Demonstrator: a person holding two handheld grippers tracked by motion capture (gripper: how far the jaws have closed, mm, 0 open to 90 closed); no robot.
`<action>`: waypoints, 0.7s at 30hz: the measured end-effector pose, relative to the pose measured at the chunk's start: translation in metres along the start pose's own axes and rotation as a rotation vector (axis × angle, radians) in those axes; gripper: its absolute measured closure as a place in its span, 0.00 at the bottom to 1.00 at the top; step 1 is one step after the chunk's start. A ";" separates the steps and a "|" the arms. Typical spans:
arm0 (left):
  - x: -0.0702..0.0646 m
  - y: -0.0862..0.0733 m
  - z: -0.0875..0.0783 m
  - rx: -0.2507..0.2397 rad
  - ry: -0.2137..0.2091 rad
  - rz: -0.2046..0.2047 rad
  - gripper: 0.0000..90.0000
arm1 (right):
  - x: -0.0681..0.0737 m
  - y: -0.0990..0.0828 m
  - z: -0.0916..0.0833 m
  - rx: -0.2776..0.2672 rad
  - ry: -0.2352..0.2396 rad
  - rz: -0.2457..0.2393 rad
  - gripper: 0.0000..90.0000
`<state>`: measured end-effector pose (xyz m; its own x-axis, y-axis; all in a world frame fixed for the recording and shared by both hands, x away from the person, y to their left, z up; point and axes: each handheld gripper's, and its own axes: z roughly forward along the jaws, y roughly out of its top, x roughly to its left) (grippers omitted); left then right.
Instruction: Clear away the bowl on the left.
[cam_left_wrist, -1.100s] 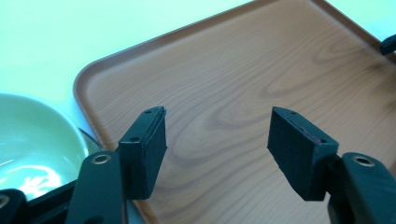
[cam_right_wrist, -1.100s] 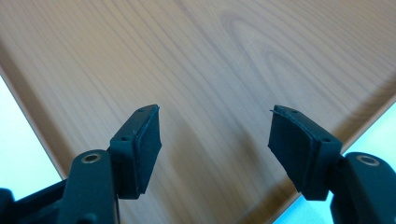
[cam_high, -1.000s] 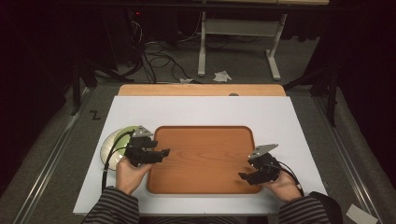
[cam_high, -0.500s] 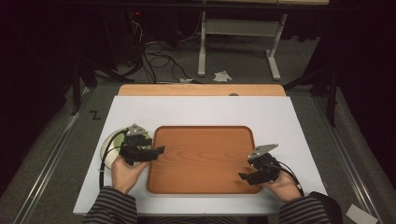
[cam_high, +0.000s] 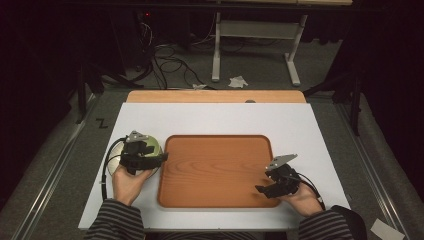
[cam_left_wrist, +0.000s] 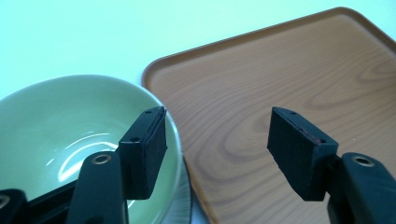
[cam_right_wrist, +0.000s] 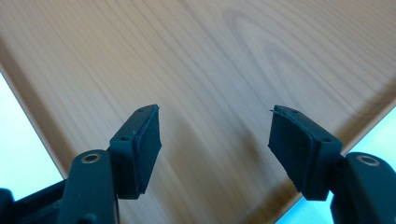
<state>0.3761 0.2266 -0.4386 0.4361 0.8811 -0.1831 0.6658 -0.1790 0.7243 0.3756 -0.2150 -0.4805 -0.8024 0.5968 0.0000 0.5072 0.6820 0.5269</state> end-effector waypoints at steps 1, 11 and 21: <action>0.000 0.000 0.000 0.000 0.000 0.000 0.42 | 0.000 0.000 0.000 0.000 0.000 0.001 0.39; 0.010 -0.001 -0.005 -0.005 0.041 -0.020 0.42 | 0.001 0.000 0.000 -0.001 0.001 0.008 0.39; 0.017 -0.002 -0.006 0.010 0.067 -0.033 0.42 | 0.001 0.000 0.001 -0.001 0.002 0.004 0.39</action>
<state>0.3786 0.2448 -0.4391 0.3727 0.9138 -0.1616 0.6851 -0.1535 0.7121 0.3755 -0.2144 -0.4809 -0.8014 0.5982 0.0040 0.5098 0.6795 0.5276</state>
